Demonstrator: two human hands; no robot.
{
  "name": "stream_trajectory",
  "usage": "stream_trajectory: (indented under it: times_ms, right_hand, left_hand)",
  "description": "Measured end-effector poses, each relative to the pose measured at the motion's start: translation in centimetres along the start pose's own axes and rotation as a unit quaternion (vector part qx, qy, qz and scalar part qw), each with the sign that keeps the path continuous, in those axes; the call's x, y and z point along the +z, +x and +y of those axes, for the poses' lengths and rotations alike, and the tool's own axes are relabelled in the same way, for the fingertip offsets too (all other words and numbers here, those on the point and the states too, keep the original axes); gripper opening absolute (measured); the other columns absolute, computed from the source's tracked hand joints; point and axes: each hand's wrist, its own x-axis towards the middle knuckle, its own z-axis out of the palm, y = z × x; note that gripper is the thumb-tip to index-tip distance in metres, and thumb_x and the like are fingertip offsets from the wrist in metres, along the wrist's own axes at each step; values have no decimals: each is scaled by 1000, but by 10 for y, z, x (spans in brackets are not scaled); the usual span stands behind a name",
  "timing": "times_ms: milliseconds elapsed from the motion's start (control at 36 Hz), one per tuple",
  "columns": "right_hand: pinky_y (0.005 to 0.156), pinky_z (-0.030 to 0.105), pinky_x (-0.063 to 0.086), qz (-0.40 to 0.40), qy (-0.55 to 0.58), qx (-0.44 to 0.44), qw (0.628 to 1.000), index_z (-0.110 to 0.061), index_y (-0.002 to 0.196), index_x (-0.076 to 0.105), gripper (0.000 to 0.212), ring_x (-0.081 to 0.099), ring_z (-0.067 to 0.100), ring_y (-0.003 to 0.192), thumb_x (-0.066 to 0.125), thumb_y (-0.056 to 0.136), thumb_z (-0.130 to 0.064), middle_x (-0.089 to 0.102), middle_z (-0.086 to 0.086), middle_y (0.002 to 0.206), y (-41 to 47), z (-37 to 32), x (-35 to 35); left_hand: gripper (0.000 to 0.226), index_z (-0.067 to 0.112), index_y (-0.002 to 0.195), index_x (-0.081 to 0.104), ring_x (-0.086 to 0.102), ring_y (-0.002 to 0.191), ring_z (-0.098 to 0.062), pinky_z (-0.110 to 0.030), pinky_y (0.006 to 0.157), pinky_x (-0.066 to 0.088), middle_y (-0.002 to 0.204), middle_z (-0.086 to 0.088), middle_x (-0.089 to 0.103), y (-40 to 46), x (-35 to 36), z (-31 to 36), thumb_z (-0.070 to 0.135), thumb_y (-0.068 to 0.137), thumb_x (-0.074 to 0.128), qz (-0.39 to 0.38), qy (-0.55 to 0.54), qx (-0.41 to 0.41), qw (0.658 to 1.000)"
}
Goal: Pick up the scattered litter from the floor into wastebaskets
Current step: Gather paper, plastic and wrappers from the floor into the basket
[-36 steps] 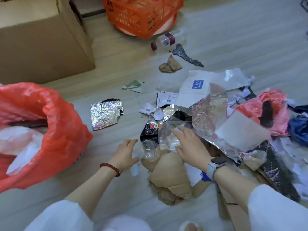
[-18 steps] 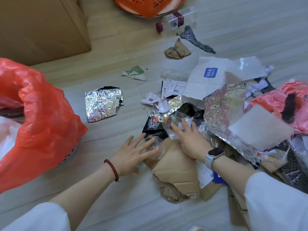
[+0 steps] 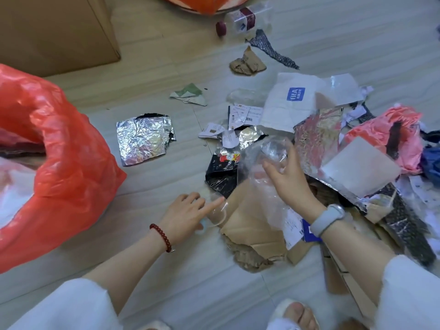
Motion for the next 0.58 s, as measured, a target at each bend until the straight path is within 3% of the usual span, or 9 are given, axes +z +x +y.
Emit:
stream_trajectory:
  times_ms: [28,83,111,167,222,361,444,528,583]
  right_hand:
    - [77,22,55,-9,-15,-7,1000,-24,147,6,68,63,10,93,49,95,-17,30,-6,143,-2,4,4]
    - [80,46,53,-32,-69,-22,997,-26,147,0,71,67,31,84,48,95,-18,44,18,136,-6,13,12]
    - [77,46,52,-48,-106,-27,993,-26,147,-1,72,66,31,78,48,95,-19,51,27,127,-8,18,15]
    - [65,42,47,-79,-158,-19,984,-27,147,-1,72,63,29,69,48,94,-20,65,27,91,-11,29,21]
    - [51,37,38,-98,-189,-17,977,-25,147,4,68,51,25,52,47,94,-17,53,15,57,-15,39,24]
    - [47,33,26,-78,-209,-34,974,-15,139,30,47,34,16,43,44,94,-9,38,1,50,-11,53,23]
    - [48,29,28,-74,-158,-47,984,-21,136,36,45,31,9,40,42,94,-7,40,1,52,-7,46,25]
    - [44,14,29,-36,-94,-76,992,-26,133,39,45,36,7,40,44,93,-4,38,-14,57,-2,25,22]
    - [46,12,36,-7,-64,-95,993,-24,137,37,48,41,7,42,46,93,-5,43,-11,60,1,12,18]
  left_hand:
    - [101,27,128,40,57,73,-20,-27,56,47,73,4,56,-2,1,0,38,40,88,7,-2,-6,1000]
    - [89,28,118,47,51,72,-22,-28,51,44,74,1,53,-6,1,-2,37,39,87,18,-15,-24,999]
    - [85,28,113,50,47,75,-22,-28,49,45,76,-1,52,-8,1,-4,38,37,87,22,-22,-32,999]
    - [84,27,110,53,41,84,-22,-28,51,48,89,-4,52,-15,2,-8,43,34,86,27,-28,-40,998]
    - [86,27,112,53,40,96,-27,-29,57,54,107,-8,47,-24,2,-11,49,34,85,17,-38,-48,998]
    - [105,31,120,46,41,114,-31,-36,69,52,144,-12,36,-38,0,-14,66,25,74,-77,-45,-67,994]
    - [110,34,115,46,35,110,-26,-35,71,51,134,-9,48,-41,0,-17,59,13,77,-94,-44,-67,992]
    - [98,36,103,48,44,101,-25,-34,65,51,113,-5,57,-37,-2,-18,52,12,82,-87,-48,-69,993]
    - [90,37,98,48,55,92,-26,-32,64,50,105,-4,59,-36,-2,-18,48,16,82,-85,-48,-66,993]
